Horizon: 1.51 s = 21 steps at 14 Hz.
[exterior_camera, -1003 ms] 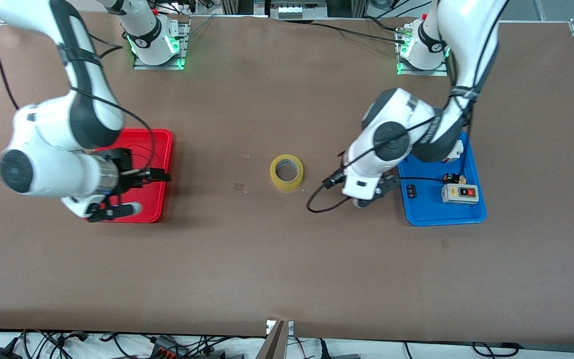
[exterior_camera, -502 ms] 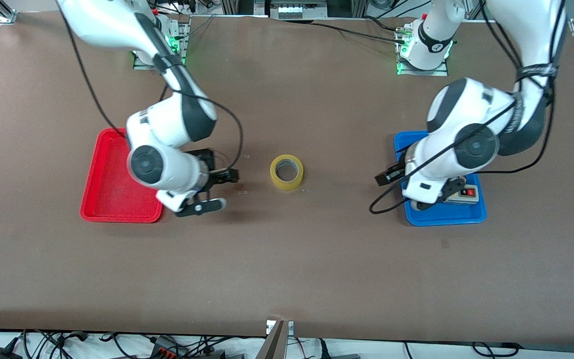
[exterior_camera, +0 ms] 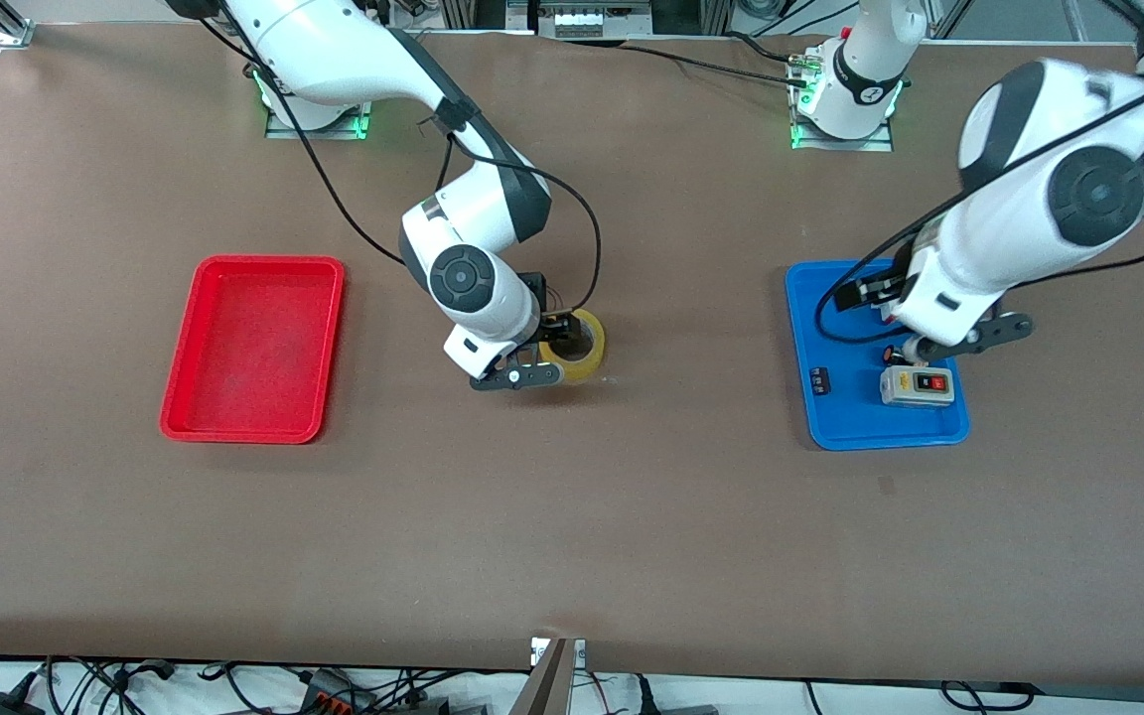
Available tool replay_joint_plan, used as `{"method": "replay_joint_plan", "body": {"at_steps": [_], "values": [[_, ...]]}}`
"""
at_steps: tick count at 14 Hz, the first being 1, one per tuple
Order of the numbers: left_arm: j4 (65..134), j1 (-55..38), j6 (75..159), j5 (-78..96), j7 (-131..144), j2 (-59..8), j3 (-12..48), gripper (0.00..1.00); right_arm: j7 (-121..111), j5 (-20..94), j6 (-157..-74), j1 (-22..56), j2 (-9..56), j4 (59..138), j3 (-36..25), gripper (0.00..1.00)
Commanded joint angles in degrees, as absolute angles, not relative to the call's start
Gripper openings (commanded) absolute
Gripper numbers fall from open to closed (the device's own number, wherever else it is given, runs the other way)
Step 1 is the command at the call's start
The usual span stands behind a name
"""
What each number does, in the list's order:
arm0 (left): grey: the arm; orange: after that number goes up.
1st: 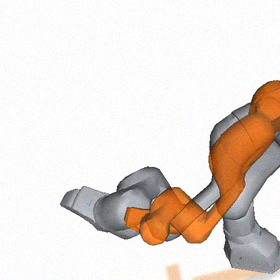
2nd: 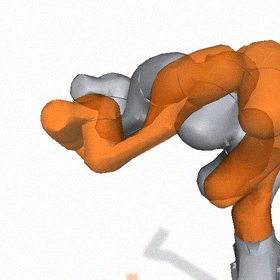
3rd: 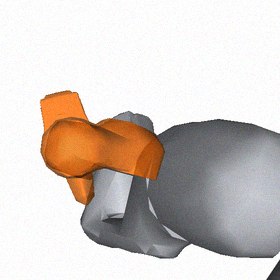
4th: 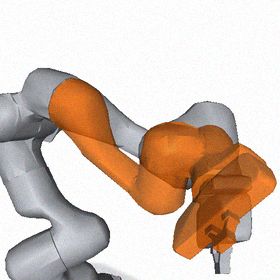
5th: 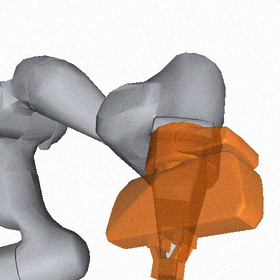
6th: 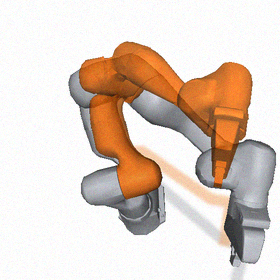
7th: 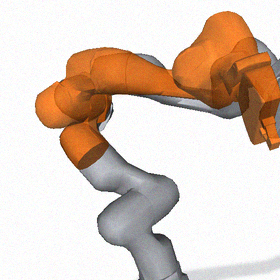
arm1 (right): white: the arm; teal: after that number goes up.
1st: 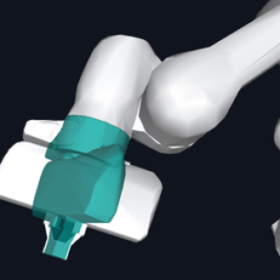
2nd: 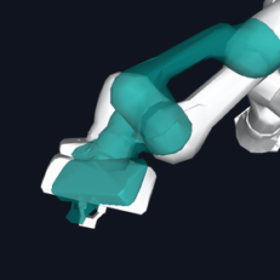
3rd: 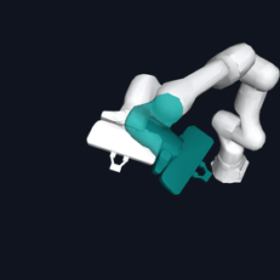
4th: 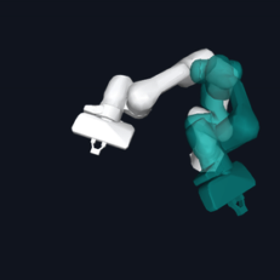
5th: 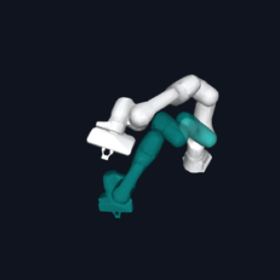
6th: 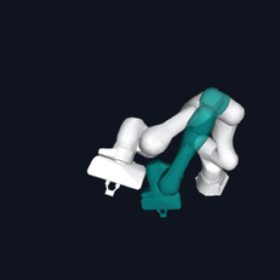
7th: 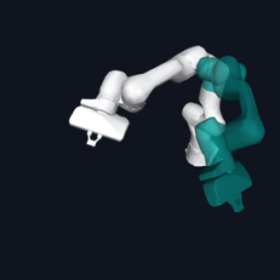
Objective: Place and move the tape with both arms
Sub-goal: 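Grasp the tape rim with the right gripper while the left gripper withdraws, then carry the tape with the right gripper over the red tray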
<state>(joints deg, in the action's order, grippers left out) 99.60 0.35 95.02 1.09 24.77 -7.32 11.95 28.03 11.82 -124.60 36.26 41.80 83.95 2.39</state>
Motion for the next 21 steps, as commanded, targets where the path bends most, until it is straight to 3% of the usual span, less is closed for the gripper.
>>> {"method": "replay_joint_plan", "body": {"at_steps": [1, 5, 10, 13, 15, 17, 18, 21], "values": [[102.22, -0.26, 93.08, 0.79, 13.66, -2.21, 7.39, 1.00, 30.23, 10.55, -124.81, 37.00, 42.80, 82.53, 1.85, 0.97], [100.99, -0.26, 92.46, 0.97, -1.20, 0.87, 0.63, 1.00, 32.69, 9.59, -124.63, 38.32, 43.33, 83.06, 1.67, 0.95], [93.26, 0.18, 94.47, -2.79, -9.05, 0.26, 0.26, 1.00, 34.01, 8.96, -124.28, 39.11, 44.74, 83.32, 1.67, 0.95], [91.16, 1.31, 96.94, -2.39, -7.57, -2.27, 0.26, 1.00, 34.54, 8.96, -124.28, 38.94, 45.88, 83.23, 1.50, 0.88], [87.81, 2.55, 96.59, -0.44, -7.21, -3.69, 0.26, 1.00, 34.19, 8.96, -124.10, 38.32, 45.62, 83.23, 1.49, 0.56], [88.42, 3.08, 94.23, -0.70, -7.12, -2.73, 0.26, 1.00, 34.10, 8.96, -122.97, 37.88, 45.18, 82.71, 1.49, 0.13], [88.77, 3.08, 93.61, -0.79, -7.21, -2.64, 0.26, 1.00, 34.10, 8.88, -121.91, 37.97, 45.18, 82.62, 1.41, 0.02], [89.21, 3.08, 93.43, -0.79, -7.21, -2.29, 0.26, 1.00, 34.54, 5.28, -120.94, 38.76, 44.39, 82.62, 0.44, 0.00]]}}
